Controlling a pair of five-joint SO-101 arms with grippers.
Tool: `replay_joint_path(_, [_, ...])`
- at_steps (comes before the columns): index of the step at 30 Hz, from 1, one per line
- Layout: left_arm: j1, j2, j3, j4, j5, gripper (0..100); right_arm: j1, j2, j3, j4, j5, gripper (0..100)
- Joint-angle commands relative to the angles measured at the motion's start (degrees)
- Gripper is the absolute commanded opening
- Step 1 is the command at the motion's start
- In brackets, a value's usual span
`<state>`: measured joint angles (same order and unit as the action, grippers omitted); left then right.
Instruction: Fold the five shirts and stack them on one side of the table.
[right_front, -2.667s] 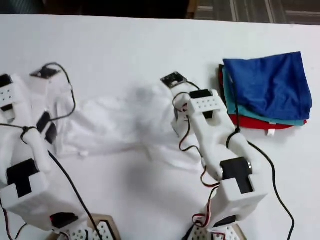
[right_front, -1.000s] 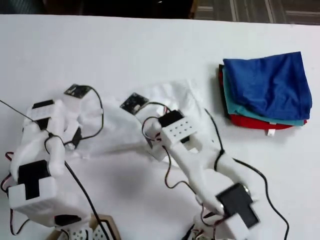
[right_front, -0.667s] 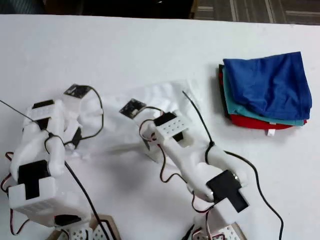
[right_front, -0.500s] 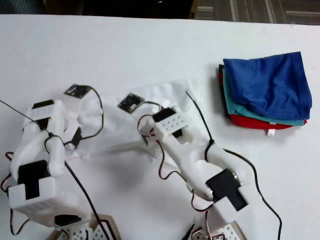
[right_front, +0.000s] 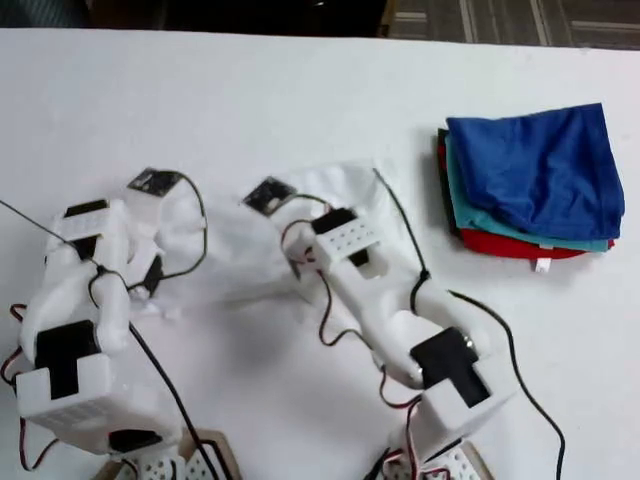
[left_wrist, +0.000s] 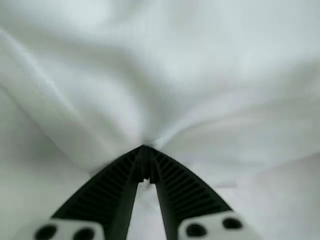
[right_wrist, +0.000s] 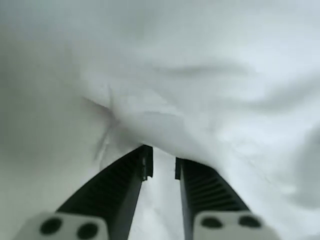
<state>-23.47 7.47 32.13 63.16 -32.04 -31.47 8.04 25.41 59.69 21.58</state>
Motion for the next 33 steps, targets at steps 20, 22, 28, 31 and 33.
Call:
replay_joint_path(20, [-0.6, 0.6, 0.3, -1.1, -0.4, 3, 2.3, -10.1, -2.8, 5.3, 3.4, 3.9])
replay_joint_path(22, [-0.6, 0.6, 0.3, -1.1, -0.4, 3, 1.4, -8.2, -2.7, 5.8, 3.2, 8.4])
replay_joint_path(28, [-0.6, 0.6, 0.3, -1.1, -0.4, 3, -0.5, -4.4, -3.1, 5.5, 3.4, 19.3])
replay_joint_path(31, [-0.6, 0.6, 0.3, -1.1, -0.4, 3, -1.2, -2.6, -3.1, 4.9, 3.3, 19.8])
replay_joint_path(33, [-0.6, 0.6, 0.3, -1.1, -0.4, 3, -1.2, -1.4, -3.2, 3.8, 3.3, 19.8])
